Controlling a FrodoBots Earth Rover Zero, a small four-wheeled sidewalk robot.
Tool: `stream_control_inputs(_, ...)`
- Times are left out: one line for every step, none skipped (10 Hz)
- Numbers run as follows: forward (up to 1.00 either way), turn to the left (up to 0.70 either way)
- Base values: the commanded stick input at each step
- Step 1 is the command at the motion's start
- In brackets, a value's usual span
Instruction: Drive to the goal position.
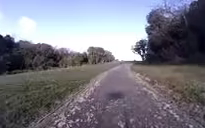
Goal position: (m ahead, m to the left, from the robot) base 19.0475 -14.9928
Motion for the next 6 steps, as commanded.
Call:
stream_control_inputs(0.5, 0.0)
stream_control_inputs(0.5, 0.0)
stream_control_inputs(0.5, 0.0)
stream_control_inputs(0.5, -0.21)
stream_control_inputs(0.5, -0.49)
stream_control_inputs(0.5, -0.49)
